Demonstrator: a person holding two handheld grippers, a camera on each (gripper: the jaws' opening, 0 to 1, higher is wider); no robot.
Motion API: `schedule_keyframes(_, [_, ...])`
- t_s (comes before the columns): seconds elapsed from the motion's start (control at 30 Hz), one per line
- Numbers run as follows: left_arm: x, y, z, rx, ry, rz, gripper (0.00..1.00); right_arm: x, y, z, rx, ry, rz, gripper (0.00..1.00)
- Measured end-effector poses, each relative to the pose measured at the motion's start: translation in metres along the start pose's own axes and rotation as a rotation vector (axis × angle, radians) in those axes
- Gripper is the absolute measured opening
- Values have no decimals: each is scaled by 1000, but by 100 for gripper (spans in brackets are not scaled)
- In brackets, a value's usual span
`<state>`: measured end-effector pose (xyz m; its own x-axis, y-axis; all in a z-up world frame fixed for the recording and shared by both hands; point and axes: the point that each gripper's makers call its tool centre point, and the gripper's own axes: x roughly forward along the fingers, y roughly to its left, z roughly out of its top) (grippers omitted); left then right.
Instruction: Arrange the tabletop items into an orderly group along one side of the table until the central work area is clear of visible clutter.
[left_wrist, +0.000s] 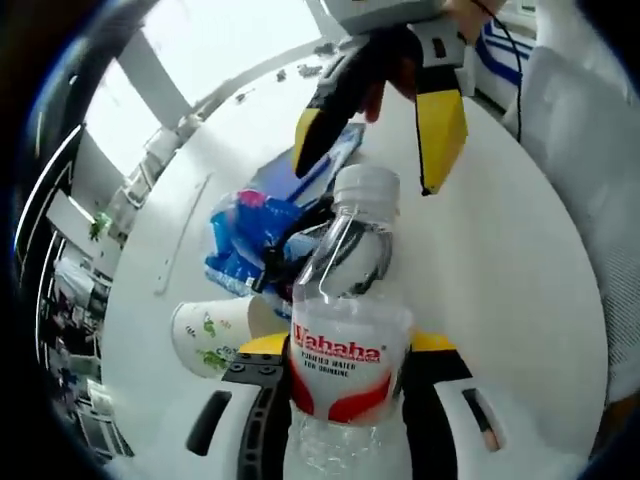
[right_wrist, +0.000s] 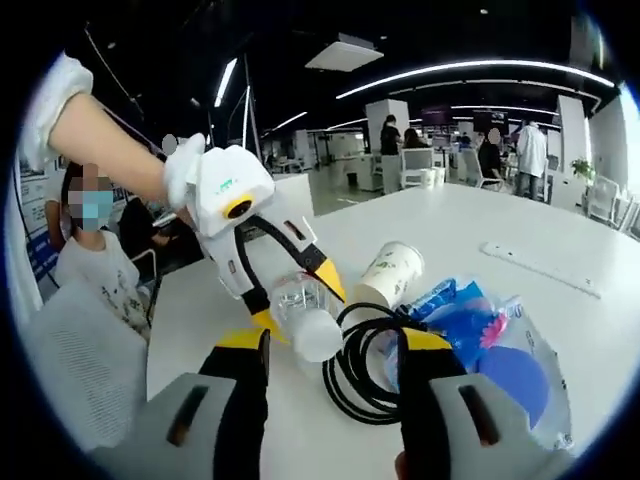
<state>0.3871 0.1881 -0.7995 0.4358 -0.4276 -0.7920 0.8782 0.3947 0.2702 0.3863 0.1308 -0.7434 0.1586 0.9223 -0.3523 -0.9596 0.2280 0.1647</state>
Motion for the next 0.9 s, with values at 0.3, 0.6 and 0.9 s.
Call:
schedule_keyframes(0.3, [-12,13,3,-137,-77,94,38,16,9,13,126,-84,-27,49])
schedule_keyframes(0.6, [-21,15,7,-215,-123,148,38,37,16,43,257,-202,-64,49])
schedule_keyframes(0.9, [-28,19,20,-290,-182,222,37,44,11,60,271,-242,-153,27])
